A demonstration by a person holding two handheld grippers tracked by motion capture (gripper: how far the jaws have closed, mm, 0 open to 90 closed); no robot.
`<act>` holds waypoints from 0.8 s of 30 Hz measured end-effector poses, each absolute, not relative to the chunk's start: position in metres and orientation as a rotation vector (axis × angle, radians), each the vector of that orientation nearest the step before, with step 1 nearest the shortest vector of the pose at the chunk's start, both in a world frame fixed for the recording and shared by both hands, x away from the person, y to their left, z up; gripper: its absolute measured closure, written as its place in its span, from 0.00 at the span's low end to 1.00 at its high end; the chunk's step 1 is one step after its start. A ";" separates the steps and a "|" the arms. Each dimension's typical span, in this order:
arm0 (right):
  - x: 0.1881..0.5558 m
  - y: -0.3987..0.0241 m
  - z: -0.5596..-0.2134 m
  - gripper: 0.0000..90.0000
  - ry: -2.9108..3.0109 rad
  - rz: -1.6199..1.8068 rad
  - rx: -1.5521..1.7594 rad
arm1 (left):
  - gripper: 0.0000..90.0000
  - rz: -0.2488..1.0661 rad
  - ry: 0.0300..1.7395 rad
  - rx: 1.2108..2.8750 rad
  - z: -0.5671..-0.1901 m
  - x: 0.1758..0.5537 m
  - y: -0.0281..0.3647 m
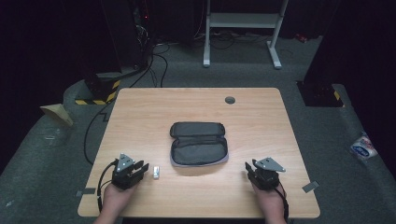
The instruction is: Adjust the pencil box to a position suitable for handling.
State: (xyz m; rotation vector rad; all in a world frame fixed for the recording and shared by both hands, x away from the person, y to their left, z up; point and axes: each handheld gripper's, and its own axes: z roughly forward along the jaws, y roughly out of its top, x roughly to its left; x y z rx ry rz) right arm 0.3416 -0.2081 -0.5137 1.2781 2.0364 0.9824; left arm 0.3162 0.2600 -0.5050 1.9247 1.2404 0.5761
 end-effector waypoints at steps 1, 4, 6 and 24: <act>0.341 -0.210 -0.514 0.72 2.040 0.971 1.276 | 0.77 0.576 1.240 1.925 -0.505 0.316 0.260; 0.337 -0.214 -0.518 0.71 2.035 0.929 1.276 | 0.76 0.575 1.219 1.957 -0.509 0.312 0.252; 0.335 -0.216 -0.521 0.71 2.047 0.904 1.294 | 0.75 0.565 1.209 1.967 -0.511 0.310 0.246; 0.339 -0.211 -0.523 0.68 2.082 0.839 1.288 | 0.59 0.552 1.214 2.016 -0.521 0.314 0.220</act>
